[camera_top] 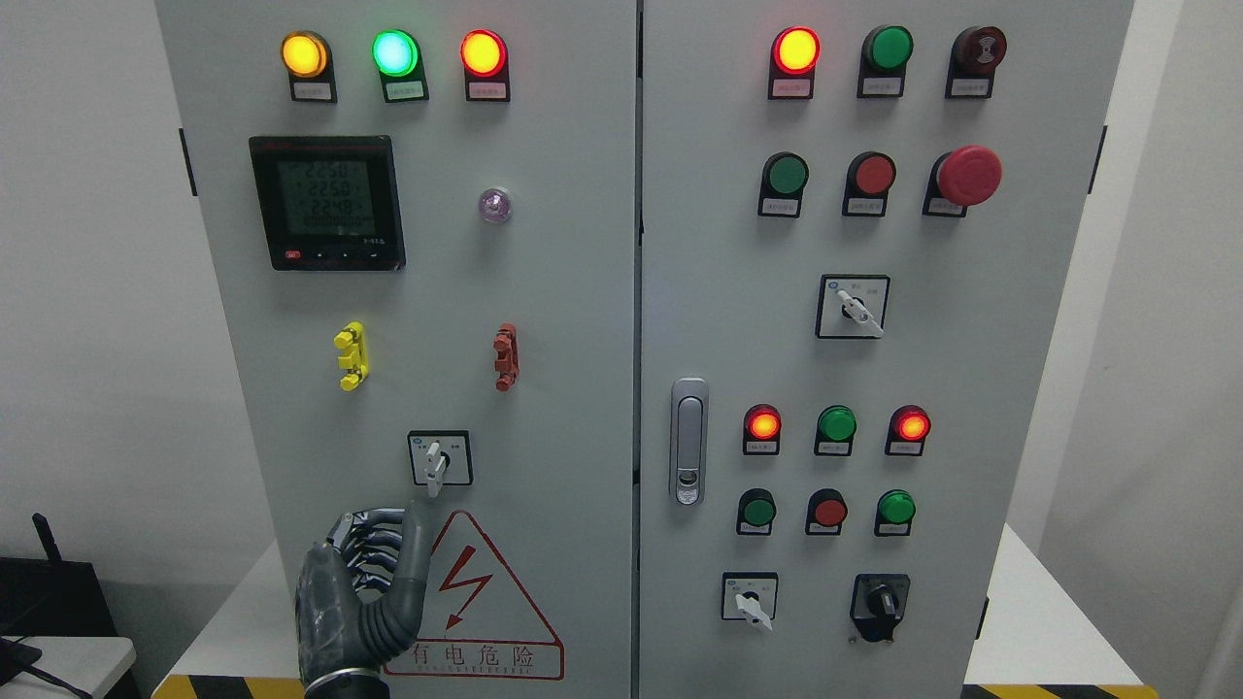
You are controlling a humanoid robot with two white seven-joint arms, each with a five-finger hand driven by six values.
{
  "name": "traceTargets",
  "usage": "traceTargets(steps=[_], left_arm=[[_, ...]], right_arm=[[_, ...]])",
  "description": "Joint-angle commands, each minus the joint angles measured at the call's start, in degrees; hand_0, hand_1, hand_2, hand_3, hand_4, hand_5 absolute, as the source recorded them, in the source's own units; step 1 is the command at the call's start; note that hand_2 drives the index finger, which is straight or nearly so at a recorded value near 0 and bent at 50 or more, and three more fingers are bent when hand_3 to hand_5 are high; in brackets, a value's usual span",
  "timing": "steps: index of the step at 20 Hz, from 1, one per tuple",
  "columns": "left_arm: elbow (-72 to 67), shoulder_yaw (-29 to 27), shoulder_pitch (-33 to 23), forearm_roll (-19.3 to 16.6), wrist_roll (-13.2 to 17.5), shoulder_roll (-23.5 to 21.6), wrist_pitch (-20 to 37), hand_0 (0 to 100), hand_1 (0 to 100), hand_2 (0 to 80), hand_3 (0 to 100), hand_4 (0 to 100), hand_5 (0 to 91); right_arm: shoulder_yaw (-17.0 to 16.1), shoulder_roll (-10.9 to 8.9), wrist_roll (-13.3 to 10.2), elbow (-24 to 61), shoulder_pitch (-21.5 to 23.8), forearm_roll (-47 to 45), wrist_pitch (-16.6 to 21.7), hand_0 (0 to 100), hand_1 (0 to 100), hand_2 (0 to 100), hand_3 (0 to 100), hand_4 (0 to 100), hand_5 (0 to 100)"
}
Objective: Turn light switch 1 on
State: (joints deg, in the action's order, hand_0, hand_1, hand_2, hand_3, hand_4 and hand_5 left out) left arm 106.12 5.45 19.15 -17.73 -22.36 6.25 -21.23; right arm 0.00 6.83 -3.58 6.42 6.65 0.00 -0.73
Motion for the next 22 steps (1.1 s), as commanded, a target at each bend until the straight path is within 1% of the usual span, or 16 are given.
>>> traceTargets(steps=[1,3,6,10,13,22], left_arm=[[-0.3,0.2,1.1,0.2,0.0,0.2,-0.1,29,33,44.7,71,76,71.6],[-0.5,0.3,2.1,0.2,0.0,0.2,-0.8,30,33,44.4,70,75,71.7],[-0.5,0.4,2.9,0.1,0.0,0.2,-4.0,29,39,44.1,70,75,71.8],[-0.5,0.7,2.9,0.0,0.0,0.2,-4.1,25,47,44.0,70,75,74.1],[-0.5,1.5,3.3,0.0,0.0,0.2,-4.2,24,49,44.2,71,76,74.6],[-0.4,1.5,4.0,0.2,-0.8,0.2,-5.1,21,51,44.7,71,76,76.7]], right_arm=[[1.0,0.02,0.0,0.0,0.0,-1.4,-0.1,12,39,0,0,0,0],[1.0,-0.06,0.0,0.0,0.0,-1.4,0.0,12,39,0,0,0,0],[1.0,-0.06,0.0,0.0,0.0,-1.4,-0.1,12,39,0,0,0,0],[1.0,-0.06,0.0,0.0,-0.1,-1.4,0.0,12,39,0,0,0,0],[1.0,0.02,0.0,0.0,0.0,-1.4,0.0,12,39,0,0,0,0],[1.0,-0.06,0.0,0.0,0.0,-1.4,0.0,12,39,0,0,0,0]])
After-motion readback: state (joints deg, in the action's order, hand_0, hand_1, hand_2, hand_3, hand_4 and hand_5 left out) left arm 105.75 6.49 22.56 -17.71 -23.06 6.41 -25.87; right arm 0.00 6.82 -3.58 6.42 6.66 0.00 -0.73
